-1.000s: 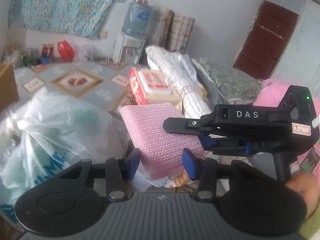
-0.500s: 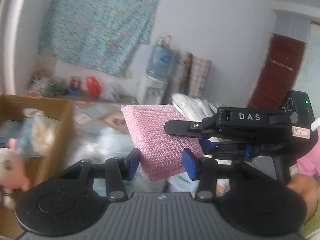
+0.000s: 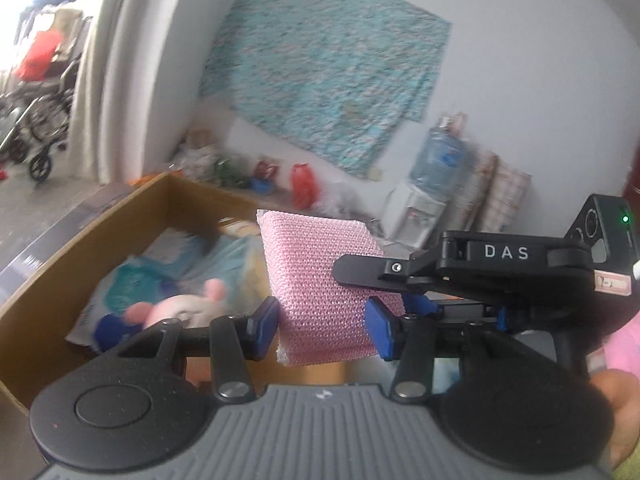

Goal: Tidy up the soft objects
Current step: 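Carry the pink mesh pad with the right gripper over the box and lower it in, then open the right gripper to release the pad and withdraw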

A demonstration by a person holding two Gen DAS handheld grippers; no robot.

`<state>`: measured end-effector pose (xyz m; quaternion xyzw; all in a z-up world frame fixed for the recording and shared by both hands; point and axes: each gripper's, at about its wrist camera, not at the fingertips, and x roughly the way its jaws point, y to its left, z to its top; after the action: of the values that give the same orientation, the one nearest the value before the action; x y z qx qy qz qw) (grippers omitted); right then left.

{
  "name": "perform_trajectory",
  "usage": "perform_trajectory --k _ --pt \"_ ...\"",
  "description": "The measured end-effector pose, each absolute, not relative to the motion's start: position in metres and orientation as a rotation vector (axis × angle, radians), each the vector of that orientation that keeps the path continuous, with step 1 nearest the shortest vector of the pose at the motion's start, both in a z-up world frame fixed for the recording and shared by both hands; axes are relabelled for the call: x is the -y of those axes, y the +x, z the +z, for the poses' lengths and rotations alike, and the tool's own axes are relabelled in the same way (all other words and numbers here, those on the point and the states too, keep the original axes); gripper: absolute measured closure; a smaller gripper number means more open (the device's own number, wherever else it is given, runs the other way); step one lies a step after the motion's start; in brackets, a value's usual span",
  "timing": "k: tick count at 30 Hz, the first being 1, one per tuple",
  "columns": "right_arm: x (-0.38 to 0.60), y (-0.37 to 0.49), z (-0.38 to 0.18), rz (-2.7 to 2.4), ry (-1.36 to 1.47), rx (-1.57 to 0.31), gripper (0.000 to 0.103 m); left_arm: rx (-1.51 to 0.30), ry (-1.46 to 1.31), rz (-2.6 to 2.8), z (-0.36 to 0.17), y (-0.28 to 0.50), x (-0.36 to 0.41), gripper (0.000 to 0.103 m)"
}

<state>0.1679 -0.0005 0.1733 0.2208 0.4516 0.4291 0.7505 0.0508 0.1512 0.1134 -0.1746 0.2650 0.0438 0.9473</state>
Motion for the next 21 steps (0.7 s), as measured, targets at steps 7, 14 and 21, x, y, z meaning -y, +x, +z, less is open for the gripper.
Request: perform_trajectory --k 7,14,21 --pt "-0.041 0.182 0.156 0.873 0.36 -1.023 0.048 -0.623 -0.403 0.101 0.085 0.072 -0.187 0.055" --pt "-0.024 0.194 0.154 0.8 0.284 -0.955 0.037 -0.694 -0.403 0.11 0.058 0.078 -0.194 0.055" --pt "-0.013 0.199 0.15 0.794 0.314 -0.962 0.037 -0.686 -0.406 0.124 0.056 0.076 -0.198 0.055"
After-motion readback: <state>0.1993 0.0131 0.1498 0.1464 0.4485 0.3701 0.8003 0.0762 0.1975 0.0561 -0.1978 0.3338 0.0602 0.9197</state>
